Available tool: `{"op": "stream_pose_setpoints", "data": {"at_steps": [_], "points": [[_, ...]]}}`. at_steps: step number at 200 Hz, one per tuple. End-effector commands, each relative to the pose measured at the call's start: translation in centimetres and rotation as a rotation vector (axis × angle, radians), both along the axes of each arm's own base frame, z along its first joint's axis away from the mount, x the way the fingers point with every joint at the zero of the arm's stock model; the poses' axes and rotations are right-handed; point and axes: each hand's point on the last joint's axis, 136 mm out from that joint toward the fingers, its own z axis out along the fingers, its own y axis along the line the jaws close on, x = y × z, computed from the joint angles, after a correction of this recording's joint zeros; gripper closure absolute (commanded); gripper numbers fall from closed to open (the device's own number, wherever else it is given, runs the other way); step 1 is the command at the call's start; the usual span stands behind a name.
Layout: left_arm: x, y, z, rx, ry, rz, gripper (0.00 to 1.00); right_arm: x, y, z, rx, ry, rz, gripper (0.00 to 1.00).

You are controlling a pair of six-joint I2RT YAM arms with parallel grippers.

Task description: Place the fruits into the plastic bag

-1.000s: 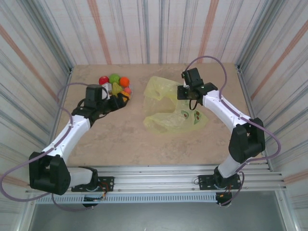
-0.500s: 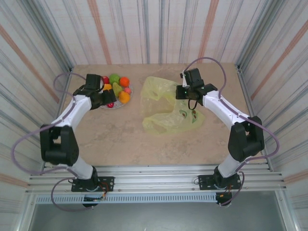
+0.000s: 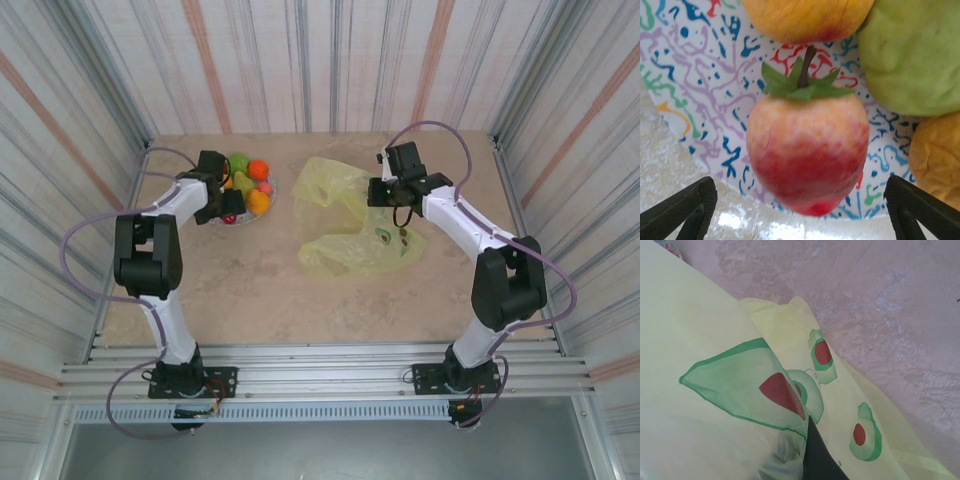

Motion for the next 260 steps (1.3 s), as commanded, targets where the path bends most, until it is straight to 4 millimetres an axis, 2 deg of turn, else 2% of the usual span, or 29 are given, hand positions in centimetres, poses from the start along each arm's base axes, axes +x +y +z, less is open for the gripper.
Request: {"op": "stream_pose_setpoints", "data": {"at_steps": [1, 64, 123, 149, 166, 184, 200, 216, 240, 260], "points": [[1.6, 0.5, -0.2, 0.03, -0.011, -0.01, 0.12, 0.5, 0.3, 0.5, 0.007, -0.002, 0.017, 1.0], [3.0, 0.4, -1.3, 0.026, 0.0, -0.016, 0.22, 0.5, 0.3, 0.6, 0.0, 0.004, 0.018, 1.0], [2.5, 0.6, -1.0, 0.0, -0.028, 0.021, 0.38, 0.3, 0.1, 1.0, -0.006, 0.002, 0.013, 1.0], [1.7, 0.9, 0.7, -0.002, -0.077, 0.048, 0.41, 0.0, 0.0, 1.2, -0.013, 0.002, 0.009, 1.0], [0.9, 1.1, 2.7, -0.017, -0.132, 0.072, 0.41, -0.1, -0.2, 1.3, -0.017, 0.002, 0.001, 1.0], [-0.7, 0.6, 5.5, -0.074, -0.206, 0.085, 0.42, -0.4, -0.4, 1.1, -0.022, 0.005, -0.007, 1.0], [-3.1, -0.8, 7.9, -0.172, -0.272, 0.076, 0.43, -0.6, -0.6, 0.9, -0.027, 0.012, -0.01, 1.0], [-5.9, -3.3, 10.2, -0.276, -0.341, 0.033, 0.44, -0.9, -0.5, 0.9, -0.017, 0.02, 0.001, 1.0], [-10.0, -8.8, 13.3, -0.409, -0.434, -0.103, 0.45, -1.8, 0.3, 0.7, 0.015, 0.033, 0.048, 1.0], [-12.3, -13.2, 14.2, -0.48, -0.48, -0.229, 0.45, -2.7, 0.9, 0.8, 0.04, 0.032, 0.109, 1.0]]}}
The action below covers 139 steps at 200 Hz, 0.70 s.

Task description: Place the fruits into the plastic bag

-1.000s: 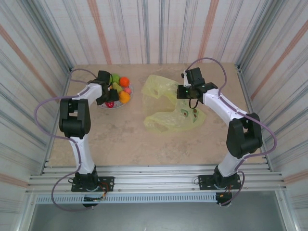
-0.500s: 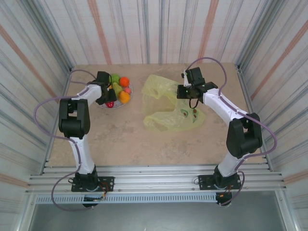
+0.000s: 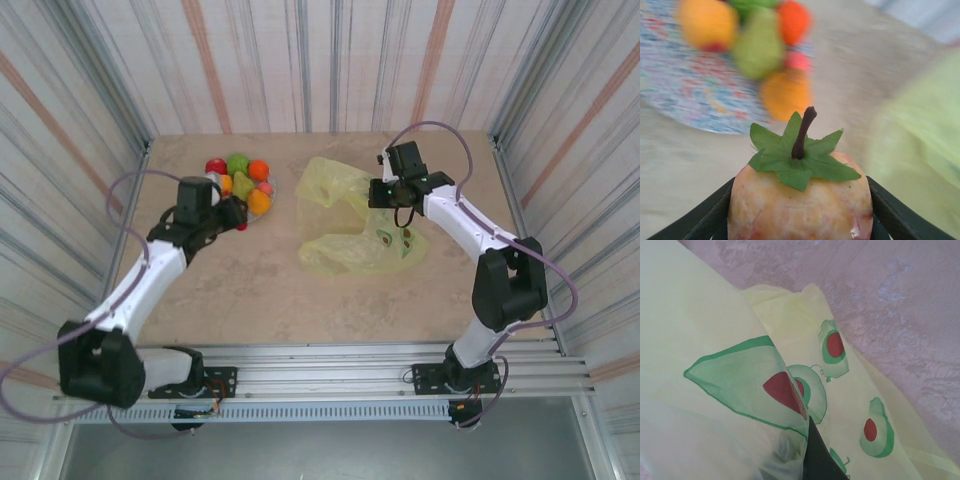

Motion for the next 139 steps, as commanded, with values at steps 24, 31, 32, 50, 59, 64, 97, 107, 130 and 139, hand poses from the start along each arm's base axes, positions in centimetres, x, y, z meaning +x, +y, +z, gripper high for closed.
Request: {"op": "stream_pose_setpoints", "data": {"at_steps": [24, 31, 32, 50, 59, 64, 97, 107, 130, 139], "points": [[-2.7, -9.0, -0.1, -0.131, -0.06, -0.263, 0.46, -2.8, 1.5, 1.7, 0.068, -0.01, 0.145, 1.0], [-2.7, -9.9, -0.5, -0.128, -0.064, -0.292, 0.46, -3.1, 1.8, 2.0, 0.086, -0.011, 0.161, 1.0], [-2.7, -10.0, -0.5, -0.126, -0.064, -0.296, 0.46, -3.2, 1.8, 2.0, 0.088, -0.011, 0.163, 1.0], [-2.5, -12.5, -1.8, -0.104, -0.064, -0.364, 0.46, -3.7, 2.5, 3.3, 0.142, -0.021, 0.186, 1.0], [-2.6, -14.0, -2.3, -0.101, -0.064, -0.402, 0.46, -3.8, 2.7, 3.8, 0.172, -0.022, 0.178, 1.0], [-2.7, -14.8, -2.6, -0.101, -0.067, -0.422, 0.46, -3.8, 2.9, 4.1, 0.193, -0.023, 0.176, 1.0], [-2.3, -18.3, -4.3, -0.09, -0.097, -0.469, 0.46, -4.5, 5.5, 5.5, 0.337, 0.006, 0.187, 1.0], [-1.8, -18.7, -4.4, -0.094, -0.11, -0.468, 0.46, -4.9, 6.3, 6.0, 0.365, 0.009, 0.204, 1.0], [-0.6, -19.4, -3.6, -0.095, -0.163, -0.47, 0.45, -5.7, 7.5, 6.4, 0.404, 0.034, 0.231, 1.0], [-0.1, -19.7, -3.2, -0.105, -0.182, -0.467, 0.45, -5.9, 8.0, 6.6, 0.436, 0.053, 0.23, 1.0]]}}
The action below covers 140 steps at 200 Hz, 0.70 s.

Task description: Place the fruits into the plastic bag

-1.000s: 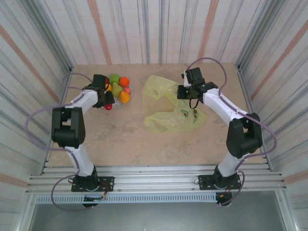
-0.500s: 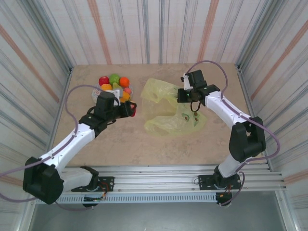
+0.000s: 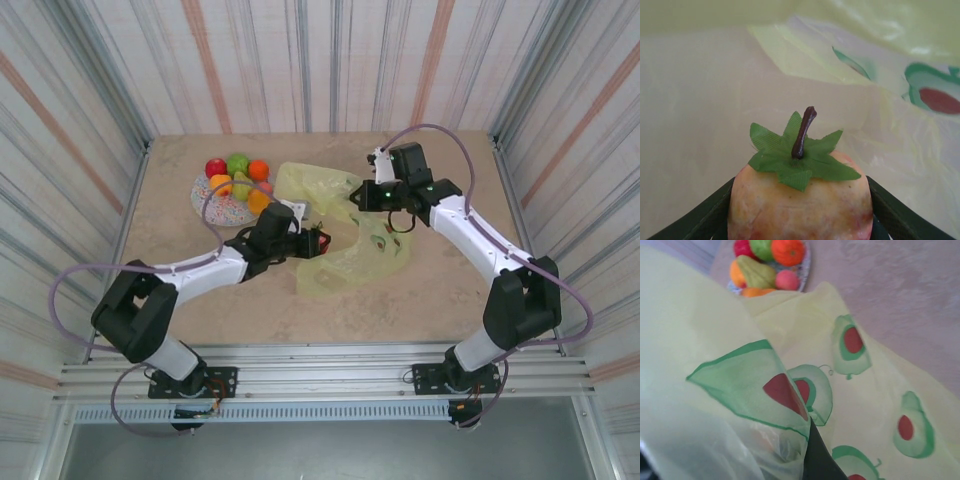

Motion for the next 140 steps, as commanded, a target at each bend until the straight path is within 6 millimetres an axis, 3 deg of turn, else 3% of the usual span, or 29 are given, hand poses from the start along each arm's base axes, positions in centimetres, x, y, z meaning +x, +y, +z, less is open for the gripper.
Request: {"op": "stream_pose_setpoints", "data": {"at_steps": [1, 44, 72, 108, 140], "points": [[2.7, -1.4, 4.0, -0.071, -0.15, 0.01, 0.45, -1.4, 1.6, 1.3, 0.11, 0.056, 0.029, 1.0], [5.2, -1.7, 4.4, -0.178, -0.139, 0.163, 0.45, -1.8, 3.5, 2.0, 0.249, 0.133, -0.008, 1.0], [5.9, -2.0, 3.3, -0.228, -0.098, 0.258, 0.42, -1.9, 4.1, 2.4, 0.314, 0.138, -0.053, 1.0], [5.9, -3.3, 2.1, -0.209, -0.082, 0.293, 0.31, -1.7, 4.6, 2.4, 0.404, 0.155, -0.096, 1.0], [5.8, -2.7, 2.3, -0.161, -0.101, 0.293, 0.16, -1.3, 3.8, 2.5, 0.404, 0.142, -0.124, 1.0]]}}
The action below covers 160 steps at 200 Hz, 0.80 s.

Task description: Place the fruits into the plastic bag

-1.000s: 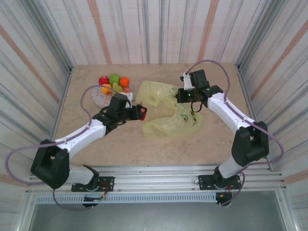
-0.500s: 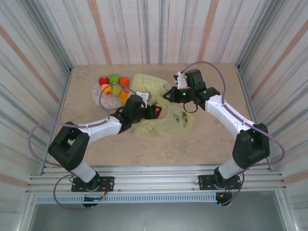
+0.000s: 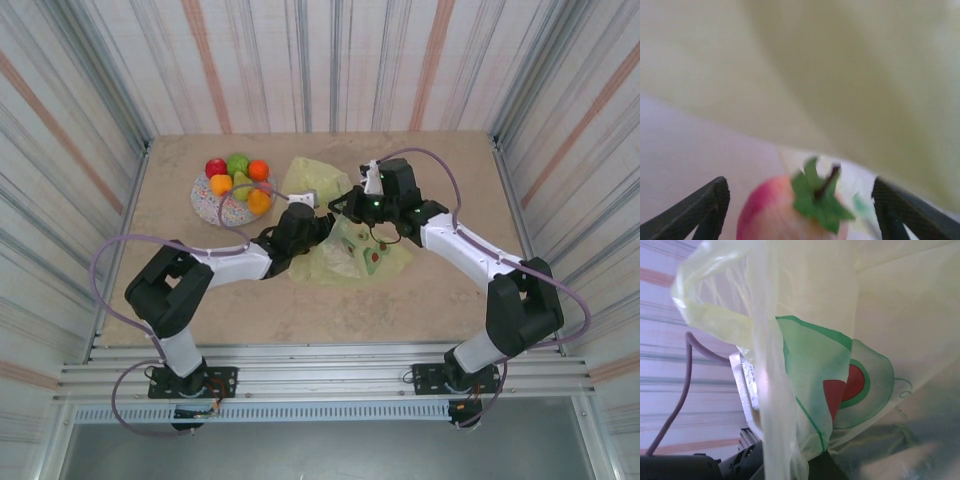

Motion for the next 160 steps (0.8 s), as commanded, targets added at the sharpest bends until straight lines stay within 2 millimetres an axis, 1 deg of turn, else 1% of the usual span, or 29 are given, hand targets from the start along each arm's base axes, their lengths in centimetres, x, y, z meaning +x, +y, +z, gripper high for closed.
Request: {"op": "stream_pose_setpoints", "data": {"at_steps": [1, 24, 48, 69, 91, 119, 120, 122, 134, 150, 160], "points": [[1.1, 0.7, 2.0, 0.007, -0.051, 0.055, 0.16, 0.5, -0.4, 2.4, 0.059, -0.043, -0.041, 1.0], [0.7, 1.3, 2.9, 0.048, -0.068, 0.031, 0.1, 0.7, -1.2, 2.2, 0.049, -0.041, -0.05, 1.0], [0.0, 2.4, 3.9, 0.068, -0.074, 0.011, 0.08, 0.9, -2.6, 1.8, 0.011, -0.048, -0.061, 1.0], [-1.2, 3.6, 5.2, 0.061, -0.078, -0.029, 0.08, 0.9, -4.3, 0.8, -0.056, -0.051, -0.067, 1.0], [-2.8, 4.5, 6.6, 0.047, -0.088, -0.097, 0.08, 0.6, -5.7, -0.7, -0.16, -0.052, -0.067, 1.0], [-5.2, 5.7, 8.3, 0.071, -0.104, -0.177, 0.08, 0.1, -6.0, -2.1, -0.192, -0.045, -0.063, 1.0], [-5.2, 5.7, 8.1, 0.075, -0.101, -0.181, 0.08, 0.1, -6.0, -2.1, -0.192, -0.045, -0.063, 1.0], [-5.4, 5.9, 8.5, 0.075, -0.108, -0.182, 0.08, 0.1, -6.0, -2.1, -0.191, -0.045, -0.063, 1.0], [-6.4, 6.6, 8.8, 0.1, -0.113, -0.204, 0.08, 0.1, -6.0, -2.5, -0.188, -0.04, -0.066, 1.0], [-7.4, 8.4, 9.0, 0.137, -0.105, -0.186, 0.08, 0.2, -5.9, -2.6, -0.187, -0.04, -0.065, 1.0], [-7.7, 10.2, 8.4, 0.163, -0.071, -0.127, 0.08, 0.2, -5.9, -2.8, -0.189, -0.04, -0.061, 1.0]]}}
